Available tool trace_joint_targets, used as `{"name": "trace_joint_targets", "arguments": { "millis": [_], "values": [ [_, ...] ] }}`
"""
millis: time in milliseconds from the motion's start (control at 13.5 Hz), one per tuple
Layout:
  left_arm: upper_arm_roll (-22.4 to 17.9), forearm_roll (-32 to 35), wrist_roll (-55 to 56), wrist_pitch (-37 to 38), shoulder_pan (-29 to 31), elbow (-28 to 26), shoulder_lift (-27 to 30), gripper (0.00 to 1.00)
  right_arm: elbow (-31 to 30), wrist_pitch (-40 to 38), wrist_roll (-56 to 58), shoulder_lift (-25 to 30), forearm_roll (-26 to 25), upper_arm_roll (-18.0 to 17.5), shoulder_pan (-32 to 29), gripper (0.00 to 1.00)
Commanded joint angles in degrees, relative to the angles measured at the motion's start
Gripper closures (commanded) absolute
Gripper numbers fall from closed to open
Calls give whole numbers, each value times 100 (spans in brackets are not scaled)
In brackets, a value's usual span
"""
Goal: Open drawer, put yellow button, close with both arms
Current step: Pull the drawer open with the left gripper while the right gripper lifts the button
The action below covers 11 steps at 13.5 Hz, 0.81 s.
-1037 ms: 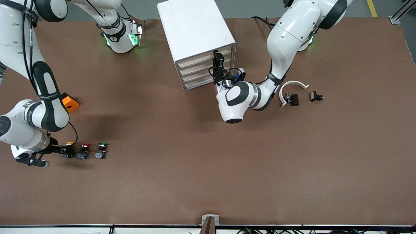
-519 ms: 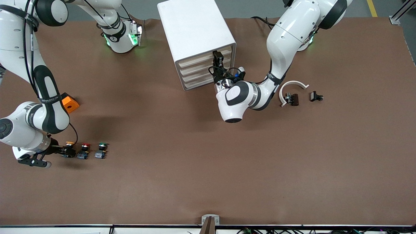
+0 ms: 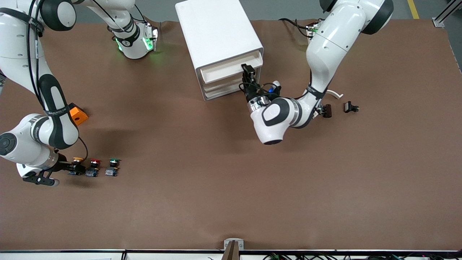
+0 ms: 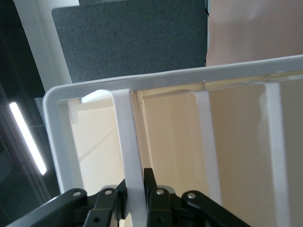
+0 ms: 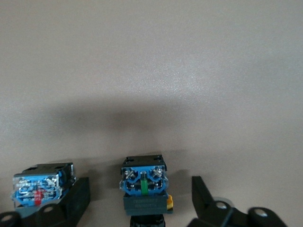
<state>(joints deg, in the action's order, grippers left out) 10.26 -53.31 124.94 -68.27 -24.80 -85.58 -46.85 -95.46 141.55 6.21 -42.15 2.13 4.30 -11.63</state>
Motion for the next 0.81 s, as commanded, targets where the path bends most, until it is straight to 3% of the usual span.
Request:
{"name": "trace_joint_targets", "arguments": {
  "millis": [0, 74, 148, 444, 593, 667, 741],
  "values": [
    [-33, -48, -137, 15, 326, 42, -26, 85, 98, -4, 117, -65, 104, -43, -59, 60],
    [-33, -65, -154, -2, 449, 103, -17, 83, 89, -4, 117, -65, 104, -43, -59, 86],
    [-42, -66, -155, -20, 546, 112, 0, 83, 89, -4, 126, -65, 104, -43, -50, 100],
    [-42, -135, -154, -46, 828, 217, 27, 77, 115, -153, 73, 22, 95, -43, 55, 100],
    [-42, -145, -163, -55, 845, 253, 18, 75, 124, -731, -93, 319, 95, -43, 231, 100],
    [-42, -136, -172, -55, 854, 261, 27, 57, 115, -1073, -216, 548, 95, -43, 301, 100],
    [-42, -127, -190, -55, 854, 261, 27, 15, 89, -1625, -374, 863, 104, -86, 371, 100]
  ]
}}
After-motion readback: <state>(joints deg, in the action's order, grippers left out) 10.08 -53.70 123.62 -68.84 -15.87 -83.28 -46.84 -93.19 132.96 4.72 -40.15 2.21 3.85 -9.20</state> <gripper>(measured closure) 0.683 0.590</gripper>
